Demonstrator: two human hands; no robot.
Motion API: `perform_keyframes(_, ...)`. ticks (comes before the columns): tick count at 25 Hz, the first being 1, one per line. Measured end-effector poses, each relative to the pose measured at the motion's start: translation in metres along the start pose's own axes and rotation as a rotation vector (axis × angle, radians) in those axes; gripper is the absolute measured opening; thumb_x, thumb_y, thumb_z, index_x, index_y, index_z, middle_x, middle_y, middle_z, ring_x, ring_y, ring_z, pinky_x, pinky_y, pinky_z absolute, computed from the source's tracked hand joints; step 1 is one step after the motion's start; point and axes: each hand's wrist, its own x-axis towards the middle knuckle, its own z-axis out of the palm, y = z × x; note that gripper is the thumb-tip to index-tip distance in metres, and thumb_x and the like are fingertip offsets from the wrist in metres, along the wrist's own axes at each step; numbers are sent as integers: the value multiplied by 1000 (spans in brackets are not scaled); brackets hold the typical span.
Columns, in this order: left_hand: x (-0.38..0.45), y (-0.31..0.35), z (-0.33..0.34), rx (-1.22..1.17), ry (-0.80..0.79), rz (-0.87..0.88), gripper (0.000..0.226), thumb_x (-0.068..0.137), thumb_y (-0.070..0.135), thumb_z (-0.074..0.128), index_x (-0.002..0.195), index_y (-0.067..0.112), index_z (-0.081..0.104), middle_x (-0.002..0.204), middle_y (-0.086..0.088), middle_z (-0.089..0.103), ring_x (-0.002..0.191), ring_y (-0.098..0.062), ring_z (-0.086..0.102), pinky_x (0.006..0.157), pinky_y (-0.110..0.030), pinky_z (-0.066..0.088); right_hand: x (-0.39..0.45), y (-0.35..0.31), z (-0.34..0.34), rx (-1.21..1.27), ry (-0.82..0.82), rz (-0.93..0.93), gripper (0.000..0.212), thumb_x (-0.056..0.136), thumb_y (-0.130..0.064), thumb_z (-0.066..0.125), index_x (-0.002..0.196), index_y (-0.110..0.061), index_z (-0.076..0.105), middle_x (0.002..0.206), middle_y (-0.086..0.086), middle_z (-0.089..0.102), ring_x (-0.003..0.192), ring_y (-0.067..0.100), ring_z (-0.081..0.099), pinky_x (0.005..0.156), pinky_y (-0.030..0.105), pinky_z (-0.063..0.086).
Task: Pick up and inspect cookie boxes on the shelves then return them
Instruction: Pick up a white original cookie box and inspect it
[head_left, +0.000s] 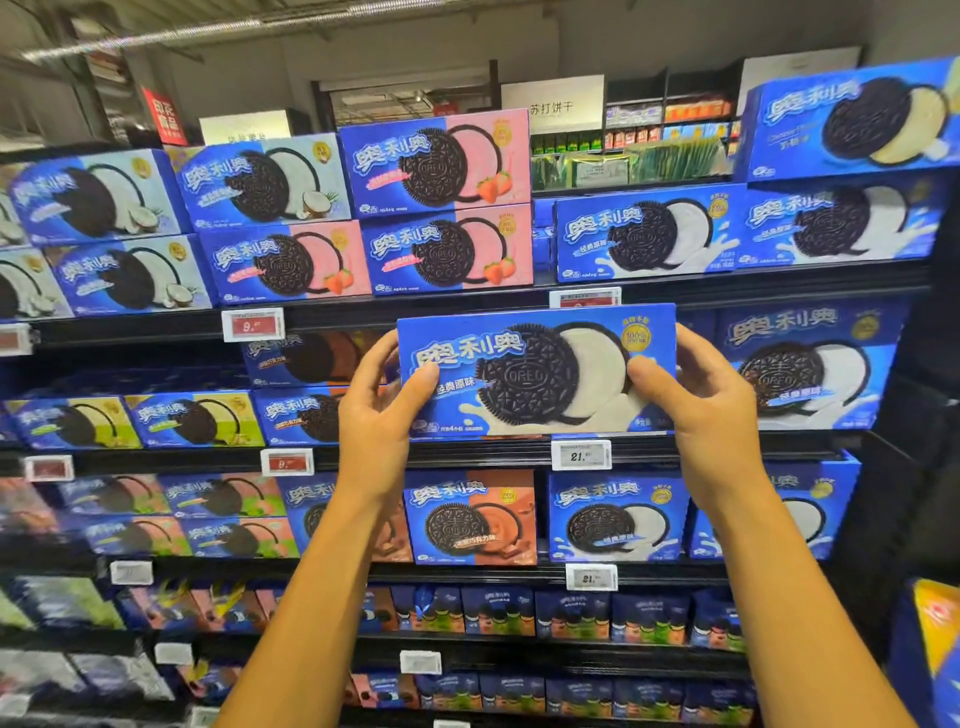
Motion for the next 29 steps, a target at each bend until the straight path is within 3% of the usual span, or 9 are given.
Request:
perform_keyframes(4, -3, 0, -1, 17, 34, -70, 47, 71, 38, 80, 115, 33, 68, 118, -2, 71, 97, -18, 72, 79, -31, 58, -4, 0, 4, 23, 31, 70, 63, 76, -25, 75, 132, -4, 59, 123, 8, 71, 112, 19, 68, 90, 29, 57)
perform_keyframes(9, -5, 4, 0, -18, 14, -110, 42, 76, 37, 76, 117, 31, 68, 115, 1, 73, 102, -19, 71, 80, -29, 57, -8, -3, 5, 35, 32, 74, 55, 77, -28, 74, 127, -6, 63, 113, 2, 75, 101, 14, 70, 85, 28, 57)
perform_keyframes(12, -2, 10, -3, -151, -79, -138, 33, 96, 27, 50, 123, 23, 69, 127, -2, 68, 115, -16, 65, 83, -27, 55, -5, -7, 2, 120, 23, 127, 20, 93, -31, 67, 105, -18, 73, 99, -3, 75, 91, 15, 67, 83, 32, 53)
perform_keyframes(14, -1, 16, -9, -195, -169, -167, 37, 99, 20, 41, 128, 20, 66, 133, -1, 64, 119, -16, 62, 85, -28, 55, -4, -9, -2, 222, -34, 162, 35, 102, -29, 43, 96, -20, 77, 100, -3, 75, 92, 13, 68, 79, 27, 54)
perform_keyframes(16, 1, 22, -10, -155, -199, -206, 38, 97, 20, 50, 134, 17, 60, 135, -2, 63, 121, -17, 61, 86, -29, 57, -3, -15, -2, 312, -61, 226, 40, 103, -24, 36, 107, -16, 75, 113, 4, 75, 101, 18, 70, 78, 30, 57)
perform_keyframes(20, 8, 28, 0, -148, -149, -321, 36, 93, 24, 60, 127, 13, 61, 99, 2, 76, 87, -10, 71, 78, -33, 61, 3, -23, -1, 440, 6, 380, 31, 103, -26, 46, 121, -14, 69, 124, 9, 71, 106, 24, 70, 78, 38, 60)
perform_keyframes(22, 12, 34, 3, -206, -154, -402, 33, 88, 24, 64, 120, 15, 66, 101, -1, 76, 82, -12, 72, 72, -33, 61, 7, -29, -1, 412, 6, 475, 33, 98, -28, 55, 126, -15, 67, 121, 8, 72, 101, 25, 71, 76, 38, 61)
perform_keyframes(26, 13, 37, 3, -352, -151, -524, 36, 89, 13, 60, 124, 4, 62, 97, -7, 75, 82, -18, 73, 86, -40, 59, 11, -36, -1, 411, 24, 528, 20, 92, -30, 66, 100, -14, 75, 96, 7, 78, 80, 22, 76, 70, 37, 62)
perform_keyframes(29, 9, 34, 6, -366, -97, -570, 48, 86, 13, 63, 133, 2, 56, 119, -16, 70, 113, -30, 66, 96, -47, 50, 10, -33, 1, 382, 75, 518, 21, 94, -35, 65, 94, -16, 74, 84, 5, 77, 67, 19, 75, 68, 37, 62)
